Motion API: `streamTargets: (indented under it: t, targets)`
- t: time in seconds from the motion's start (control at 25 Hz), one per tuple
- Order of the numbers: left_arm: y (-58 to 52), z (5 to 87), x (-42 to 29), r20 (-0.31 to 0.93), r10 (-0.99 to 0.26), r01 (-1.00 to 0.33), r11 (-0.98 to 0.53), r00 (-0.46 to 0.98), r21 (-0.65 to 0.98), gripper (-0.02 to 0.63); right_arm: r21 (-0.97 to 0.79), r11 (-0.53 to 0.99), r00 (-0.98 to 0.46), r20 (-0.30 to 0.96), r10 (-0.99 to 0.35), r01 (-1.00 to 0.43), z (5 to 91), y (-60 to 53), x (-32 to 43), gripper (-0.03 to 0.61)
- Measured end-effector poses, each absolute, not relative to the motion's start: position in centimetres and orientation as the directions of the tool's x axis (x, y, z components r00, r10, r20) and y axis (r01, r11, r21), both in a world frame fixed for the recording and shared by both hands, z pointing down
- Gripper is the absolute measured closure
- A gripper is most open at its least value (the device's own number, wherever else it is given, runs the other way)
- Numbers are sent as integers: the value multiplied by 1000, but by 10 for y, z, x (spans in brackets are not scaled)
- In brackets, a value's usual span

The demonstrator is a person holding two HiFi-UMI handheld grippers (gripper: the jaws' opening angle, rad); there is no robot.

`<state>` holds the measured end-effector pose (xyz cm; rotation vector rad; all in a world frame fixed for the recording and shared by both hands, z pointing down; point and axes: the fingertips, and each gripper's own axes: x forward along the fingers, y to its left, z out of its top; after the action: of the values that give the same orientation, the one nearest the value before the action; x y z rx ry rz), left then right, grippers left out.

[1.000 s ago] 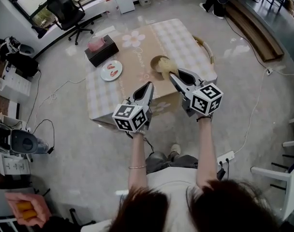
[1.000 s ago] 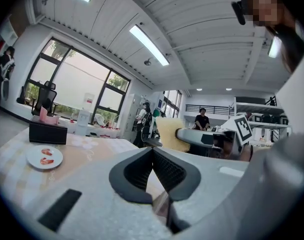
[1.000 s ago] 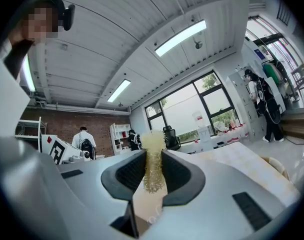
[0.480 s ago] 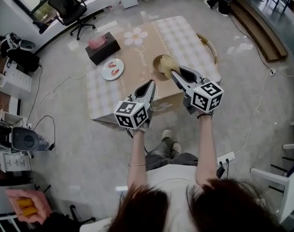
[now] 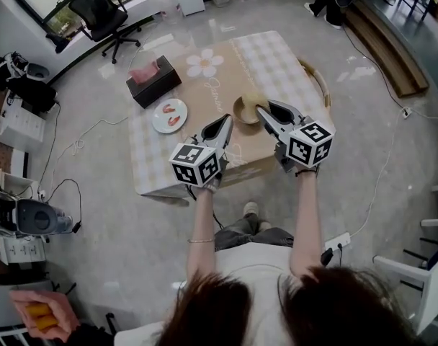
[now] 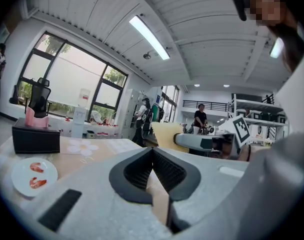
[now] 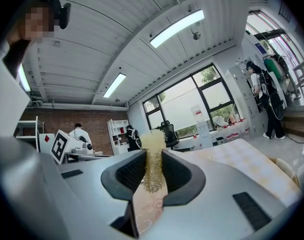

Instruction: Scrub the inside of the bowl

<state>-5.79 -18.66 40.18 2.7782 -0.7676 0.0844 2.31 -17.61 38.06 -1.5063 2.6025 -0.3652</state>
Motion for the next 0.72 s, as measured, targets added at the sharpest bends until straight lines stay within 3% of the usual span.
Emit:
streamTargets:
  t: [0.72]
  targets:
    - [-233,397,-32,97,-442,-452,-865,892,216,603,-242,486,-516,81,-853,-840,394,-225,32,500]
